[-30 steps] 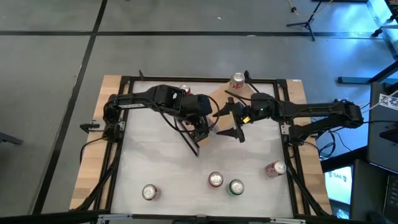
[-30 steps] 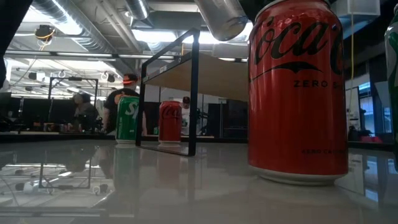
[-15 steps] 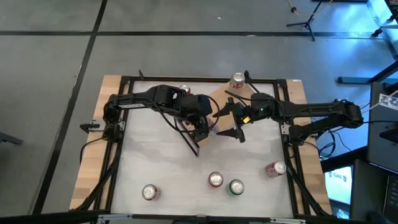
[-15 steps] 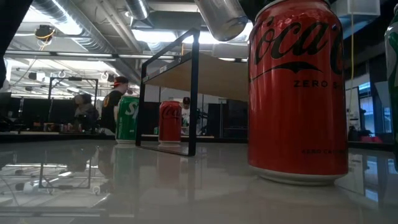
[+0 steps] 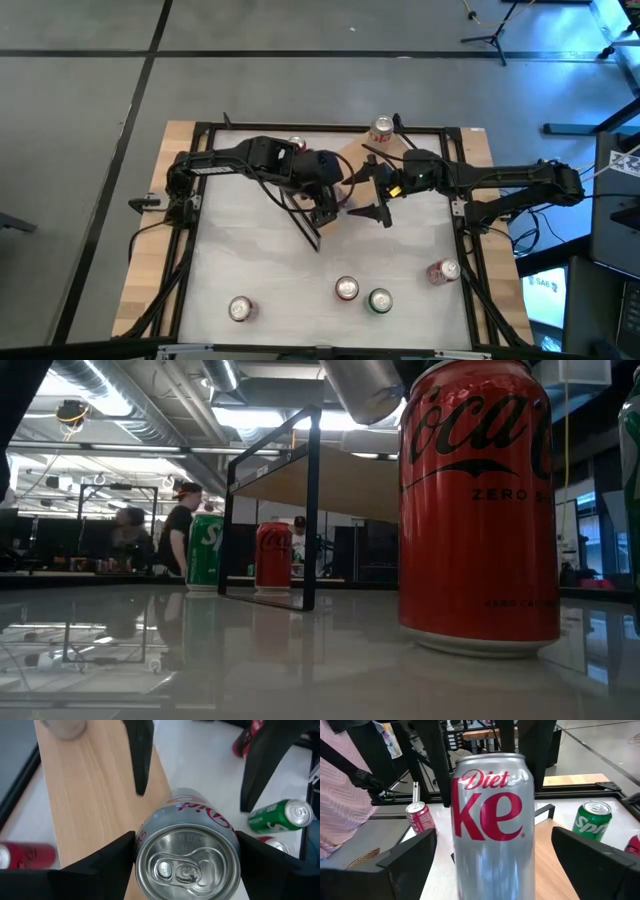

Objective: Place canned beverage on shelf
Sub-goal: Put the silver soda can on the shelf aligned with the other silver soda can

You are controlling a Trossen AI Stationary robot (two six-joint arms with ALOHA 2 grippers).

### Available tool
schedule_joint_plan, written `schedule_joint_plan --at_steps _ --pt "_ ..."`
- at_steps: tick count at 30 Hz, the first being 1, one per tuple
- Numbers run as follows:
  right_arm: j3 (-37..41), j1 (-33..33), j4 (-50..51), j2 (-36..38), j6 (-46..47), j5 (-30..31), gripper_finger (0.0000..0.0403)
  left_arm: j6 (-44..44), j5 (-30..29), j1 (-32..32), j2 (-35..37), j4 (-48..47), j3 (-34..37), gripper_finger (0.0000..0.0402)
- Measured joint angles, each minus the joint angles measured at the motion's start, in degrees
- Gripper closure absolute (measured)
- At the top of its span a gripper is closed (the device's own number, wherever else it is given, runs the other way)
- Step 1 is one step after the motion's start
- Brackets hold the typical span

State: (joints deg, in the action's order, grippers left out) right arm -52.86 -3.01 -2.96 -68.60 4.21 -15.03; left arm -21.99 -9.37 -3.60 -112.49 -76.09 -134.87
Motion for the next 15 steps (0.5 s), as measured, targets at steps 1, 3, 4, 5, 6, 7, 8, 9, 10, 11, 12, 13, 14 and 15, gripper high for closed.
schedule_joint_plan --at_steps 1,3,4,5,6,7,8,9,10,11,12,13,14,15 --pt "0.0 0.0 0.0 0.0 0.0 0.0 0.0014 0.1 -0.2 0.0 0.0 0.5 0.0 0.0120" --pt "0.0 0.0 0.0 0.0 0.0 -0.1 0.0015 0.2 -0.2 0.1 0.0 1.3 0.2 0.0120" --pt "0.0 0.0 0.0 0.0 0.0 -0.3 0.0015 0.3 -0.1 0.2 0.0 2.0 0.6 0.0120" --pt "0.0 0.0 0.0 0.0 0.0 -0.8 0.0015 0.3 -0.2 0.3 0.0 2.4 1.0 0.0120" --pt "0.0 0.0 0.0 0.0 0.0 -1.1 0.0015 0.3 -0.2 0.4 -0.1 2.6 1.2 0.0120" --pt "0.0 0.0 -0.2 0.0 0.0 -1.4 0.0015 0.7 -0.2 0.4 -0.1 2.5 1.5 0.0120" --pt "0.0 0.0 -0.4 0.0 0.0 -1.6 0.0015 1.2 -0.2 0.4 -0.1 2.7 2.1 0.0120" --pt "0.0 0.0 -0.4 0.0 0.0 -1.7 0.0015 1.6 -0.3 0.4 -0.1 3.3 2.7 0.0120" --pt "0.0 0.0 -0.3 0.0 0.0 -2.0 0.0015 1.6 -0.3 0.4 -0.1 4.2 3.3 0.0120" --pt "0.0 0.0 -0.3 0.0 0.0 -2.1 0.0015 1.7 -0.2 0.4 -0.1 5.2 3.8 0.0120" --pt "0.0 0.0 -0.3 -0.1 0.0 -2.1 0.0015 1.8 -0.2 0.4 -0.1 5.9 4.1 0.0120" --pt "0.0 0.0 -0.5 -0.4 0.0 -2.2 0.0015 2.3 -0.1 0.4 -0.1 6.2 4.3 0.0120" --pt "0.0 0.0 -0.4 -0.6 0.0 -2.5 0.0015 2.9 -0.1 0.4 -0.1 6.5 4.6 0.0120" --pt "0.0 0.0 -0.3 -1.1 0.0 -2.6 0.0015 3.3 -0.1 0.4 -0.1 6.9 4.7 0.0120"
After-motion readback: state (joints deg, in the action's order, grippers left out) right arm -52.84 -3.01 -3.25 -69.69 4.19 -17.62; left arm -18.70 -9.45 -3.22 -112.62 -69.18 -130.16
